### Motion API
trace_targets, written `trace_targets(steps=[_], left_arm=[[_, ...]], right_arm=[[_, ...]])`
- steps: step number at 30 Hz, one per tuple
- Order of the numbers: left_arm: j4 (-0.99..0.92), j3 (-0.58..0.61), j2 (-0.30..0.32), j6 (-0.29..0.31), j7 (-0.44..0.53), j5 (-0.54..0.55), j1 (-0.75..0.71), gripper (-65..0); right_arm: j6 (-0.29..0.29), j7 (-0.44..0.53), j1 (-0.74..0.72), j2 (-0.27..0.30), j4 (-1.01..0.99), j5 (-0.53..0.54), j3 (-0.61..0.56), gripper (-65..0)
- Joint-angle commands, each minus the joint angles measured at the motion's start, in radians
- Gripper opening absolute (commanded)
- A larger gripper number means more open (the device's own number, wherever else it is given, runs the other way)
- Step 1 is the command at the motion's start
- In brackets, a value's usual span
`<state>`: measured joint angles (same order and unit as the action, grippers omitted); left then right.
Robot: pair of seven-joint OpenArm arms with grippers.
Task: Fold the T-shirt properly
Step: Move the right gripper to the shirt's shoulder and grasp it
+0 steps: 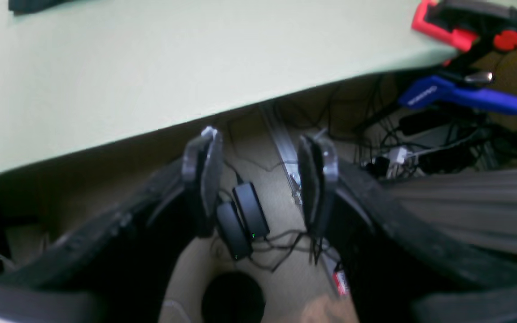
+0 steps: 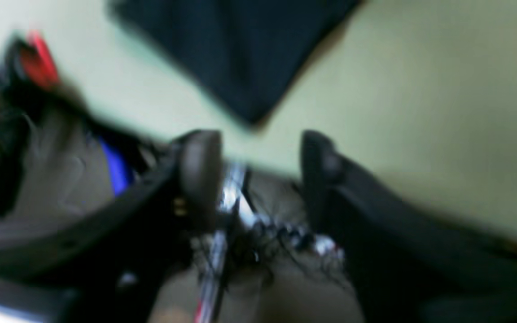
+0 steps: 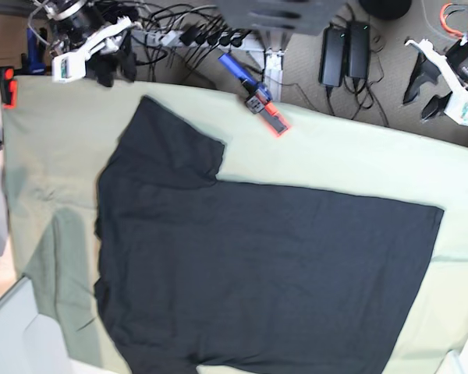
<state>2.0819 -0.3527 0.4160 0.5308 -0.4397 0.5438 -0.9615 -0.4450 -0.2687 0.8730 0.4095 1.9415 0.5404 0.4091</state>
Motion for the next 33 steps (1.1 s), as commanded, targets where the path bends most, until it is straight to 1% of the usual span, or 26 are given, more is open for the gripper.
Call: trace_targets(steps=[1, 3, 5, 6, 9, 13, 17, 22, 26, 30, 31, 32, 33], left_arm=[[0.016, -0.006, 0.013, 0.013, 0.016, 0.012, -0.011, -33.4], [0.016, -0.007, 0.020, 0.013, 0.016, -0.003, -0.011, -33.4], [0.016, -0.007, 0.020, 0.012, 0.015, -0.021, -0.012, -33.4], [0.016, -0.007, 0.019, 0.012, 0.015, -0.023, -0.013, -33.4], [0.016, -0.007, 0.019, 0.012, 0.015, -0.023, -0.018, -33.4], [0.016, -0.007, 0.019, 0.012, 0.008, -0.025, -0.025, -33.4], [0.016, -0.007, 0.019, 0.012, 0.008, -0.033, -0.025, -33.4], [0.016, -0.007, 0.019, 0.012, 0.009, -0.033, -0.025, -33.4], [0.015, -0.027, 0.019, 0.010, 0.009, -0.032, -0.025, -33.4], [0.015, -0.058, 0.020, -0.039, 0.009, -0.031, -0.024, -33.4], [0.015, -0.067, 0.021, -0.041, 0.008, -0.029, -0.024, -33.4], [0.015, -0.075, 0.026, -0.041, 0.002, -0.021, -0.024, -33.3], [0.015, -0.081, 0.036, -0.040, -0.011, -0.010, -0.019, -33.3]], right_arm=[[0.030, 0.008, -0.019, 0.007, 0.014, 0.019, 0.010, -32.5], [0.073, -0.021, -0.075, -0.002, 0.009, 0.018, 0.010, -32.4], [0.129, -0.024, -0.126, -0.012, -0.018, 0.018, 0.010, -32.4], [0.146, -0.024, -0.155, -0.019, -0.038, 0.018, 0.010, -32.4], [0.147, -0.042, -0.238, -0.045, -0.120, 0.029, 0.007, -32.4], [0.145, -0.062, -0.327, -0.078, -0.241, 0.082, 0.006, -32.4], [0.107, -0.115, -0.401, -0.108, -0.304, 0.100, -0.009, -32.5], [0.097, -0.125, -0.419, -0.134, -0.306, 0.105, -0.111, -32.5], [0.098, -0.126, -0.417, -0.174, -0.306, 0.068, -0.188, -32.5], [0.098, -0.133, -0.415, -0.226, -0.306, 0.065, -0.216, -32.6], [0.098, -0.133, -0.416, -0.237, -0.306, 0.065, -0.216, -33.1], [0.098, -0.133, -0.416, -0.245, -0.306, 0.064, -0.216, -35.2], [0.098, -0.133, -0.416, -0.252, -0.306, 0.058, -0.216, -39.0]])
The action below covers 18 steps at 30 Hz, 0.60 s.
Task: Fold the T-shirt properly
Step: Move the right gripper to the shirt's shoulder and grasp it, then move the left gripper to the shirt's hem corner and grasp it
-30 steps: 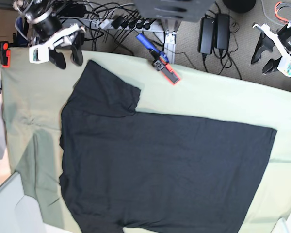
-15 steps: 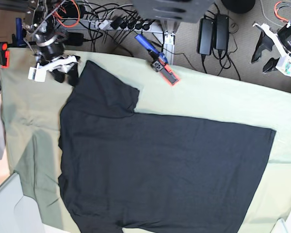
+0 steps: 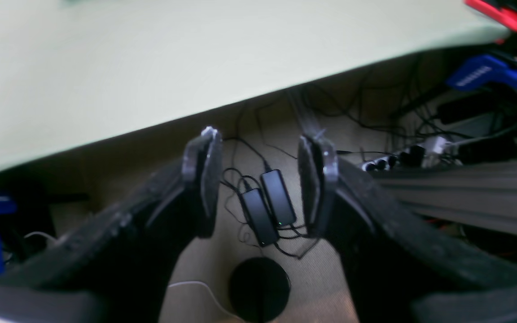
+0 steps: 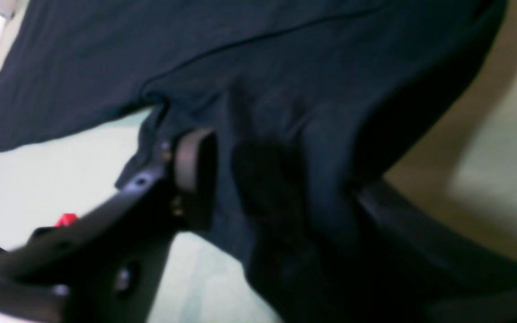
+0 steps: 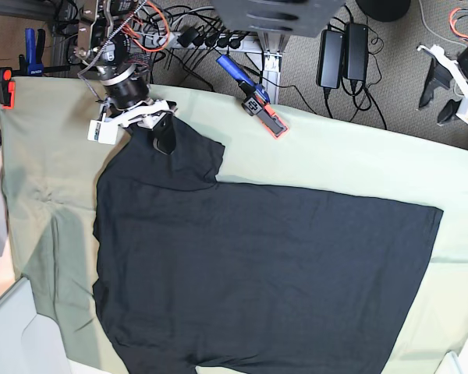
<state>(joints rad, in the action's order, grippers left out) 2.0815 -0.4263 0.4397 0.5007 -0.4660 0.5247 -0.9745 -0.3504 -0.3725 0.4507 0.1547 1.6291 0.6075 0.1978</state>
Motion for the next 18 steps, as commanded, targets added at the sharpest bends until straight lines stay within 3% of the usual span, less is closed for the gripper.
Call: trace_targets(steps=[1, 4, 5, 12, 16, 18], left_arm=[[0.015, -0.012, 0.026, -0.010, 0.008, 0.011, 0.000, -33.3], [0.010, -0.014, 0.078, -0.019, 0.005, 0.010, 0.036, -33.3], [0.003, -0.014, 0.096, -0.024, 0.005, 0.010, 0.056, -33.3], [-0.191, -0.011, 0.211, -0.026, 0.005, 0.071, 0.286, -33.3], [-0.418, 0.008, 0.240, -0.022, -0.019, 0.129, 0.465, -33.3], [-0.534, 0.028, 0.246, 0.013, -0.045, 0.178, 0.556, -33.3]], right_arm=[[0.003, -0.029, 0.006, -0.004, 0.006, -0.025, -0.005, -44.4], [0.003, -0.028, 0.006, -0.008, 0.006, -0.080, -0.005, -63.1], [0.003, -0.028, 0.006, -0.008, 0.006, -0.106, -0.003, -65.0], [0.003, -0.029, 0.007, -0.008, 0.006, -0.164, 0.012, -65.0], [0.003, -0.029, 0.006, -0.008, 0.006, -0.163, 0.013, -65.0], [0.003, -0.028, 0.006, -0.008, 0.006, -0.163, 0.013, -65.0]])
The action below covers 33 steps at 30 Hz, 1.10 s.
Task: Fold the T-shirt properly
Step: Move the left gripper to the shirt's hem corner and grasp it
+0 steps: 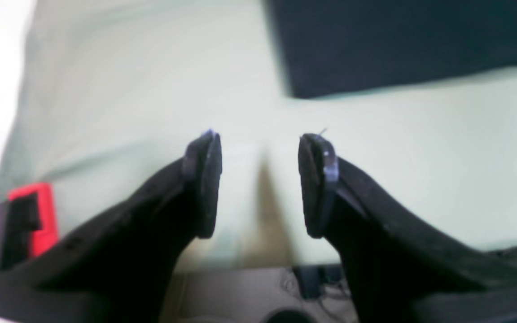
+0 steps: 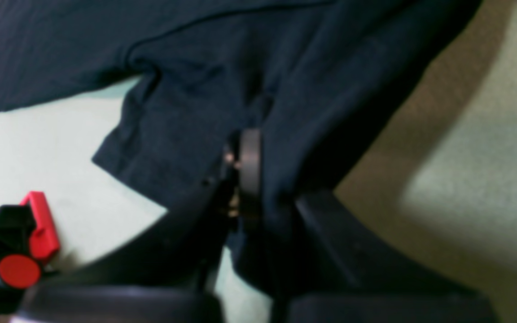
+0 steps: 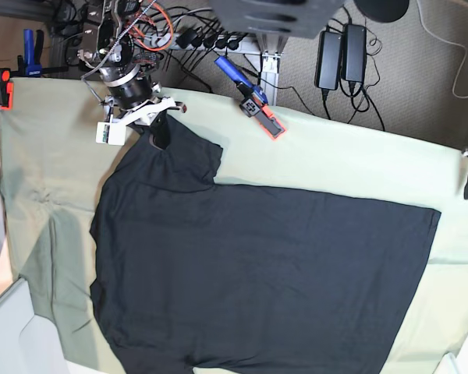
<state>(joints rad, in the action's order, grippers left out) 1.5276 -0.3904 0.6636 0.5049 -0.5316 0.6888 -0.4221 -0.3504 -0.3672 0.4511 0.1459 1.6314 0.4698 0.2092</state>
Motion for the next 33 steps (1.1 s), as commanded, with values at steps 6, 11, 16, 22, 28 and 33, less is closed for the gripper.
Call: trace_targets(steps=[6, 11, 16, 22, 28, 33], left_arm=[[-0.251, 0.134, 0.016, 0.084, -0.012, 0.122, 0.236, -33.3], [-0.421, 0.219, -0.023, 0.103, -0.078, 0.162, 0.418, -33.3], [-0.455, 0.269, -0.048, 0.155, -0.144, 0.230, 0.477, -33.3], [-0.455, 0.319, -0.084, 0.158, -0.188, 0.224, 0.477, -33.3], [-0.455, 0.345, -0.103, 0.158, -0.229, 0.224, 0.478, -33.8], [-0.440, 0.343, -0.092, 0.171, -0.230, 0.225, 0.477, -54.2]], right_arm=[[0.003, -0.034, 0.006, 0.001, 0.004, -0.026, 0.002, -65.0], [0.003, -0.034, 0.008, 0.001, 0.004, -0.026, 0.002, -65.0], [0.003, -0.034, 0.012, 0.001, 0.004, -0.025, 0.002, -65.0], [0.003, -0.034, 0.011, 0.001, 0.004, -0.025, 0.003, -65.0], [0.003, -0.034, 0.012, 0.001, 0.004, -0.026, 0.003, -65.0], [0.003, -0.034, 0.011, 0.003, 0.004, -0.025, 0.005, -65.0]])
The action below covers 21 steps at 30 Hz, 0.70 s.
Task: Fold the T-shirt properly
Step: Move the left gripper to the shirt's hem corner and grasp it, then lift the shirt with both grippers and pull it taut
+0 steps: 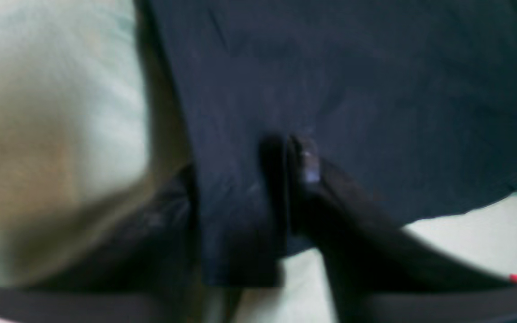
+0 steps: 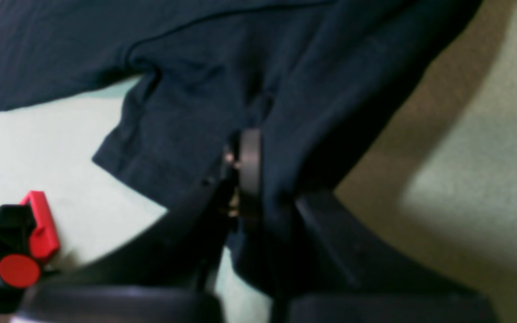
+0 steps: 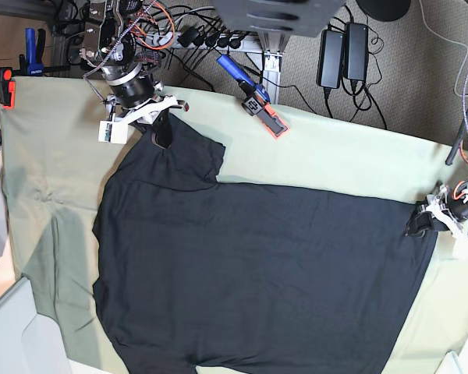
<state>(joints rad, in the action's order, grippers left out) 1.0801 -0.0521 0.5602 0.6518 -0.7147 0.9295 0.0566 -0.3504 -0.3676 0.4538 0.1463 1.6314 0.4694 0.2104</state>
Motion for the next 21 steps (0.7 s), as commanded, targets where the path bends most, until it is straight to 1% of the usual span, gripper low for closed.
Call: trace_targets(steps=[1, 2, 6, 8, 10, 13, 16, 19, 21], left_arm=[[0.008, 0.005, 0.013, 0.046, -0.047, -0.012, -0.002, -60.2], [0.008, 0.005, 0.016, 0.046, -0.046, -0.007, -0.001, -65.0], [0.013, 0.004, 0.048, 0.046, -0.055, 0.004, -0.002, -65.0], [0.020, -0.005, 0.071, 0.046, -0.087, 0.042, -0.009, -65.0], [0.032, -0.018, 0.091, 0.046, -0.141, 0.104, -0.025, -65.0], [0.061, -0.021, 0.114, 0.046, -0.192, 0.186, -0.053, -65.0], [0.100, -0.021, 0.121, 0.046, -0.209, 0.240, -0.078, -65.0], [0.142, -0.021, 0.122, 0.046, -0.226, 0.289, -0.081, -65.0], [0.171, -0.021, 0.122, 0.046, -0.225, 0.294, -0.071, -65.0]], right_arm=[[0.003, -0.034, 0.009, 0.003, 0.004, -0.025, 0.004, -65.0], [0.003, -0.037, 0.009, 0.003, 0.005, -0.025, 0.004, -65.0], [0.003, -0.105, 0.010, 0.003, 0.047, -0.024, 0.019, -65.0], [0.003, -0.169, 0.016, 0.005, 0.086, -0.011, 0.045, -65.0], [0.002, -0.209, 0.047, 0.011, 0.127, 0.045, 0.078, -65.0], [-0.046, -0.213, 0.109, 0.021, 0.185, 0.122, 0.126, -65.0], [-0.050, -0.213, 0.144, 0.026, 0.244, 0.152, 0.165, -65.0], [-0.050, -0.213, 0.148, 0.026, 0.289, 0.168, 0.193, -65.0], [-0.050, -0.212, 0.138, 0.029, 0.313, 0.167, 0.200, -65.0]])
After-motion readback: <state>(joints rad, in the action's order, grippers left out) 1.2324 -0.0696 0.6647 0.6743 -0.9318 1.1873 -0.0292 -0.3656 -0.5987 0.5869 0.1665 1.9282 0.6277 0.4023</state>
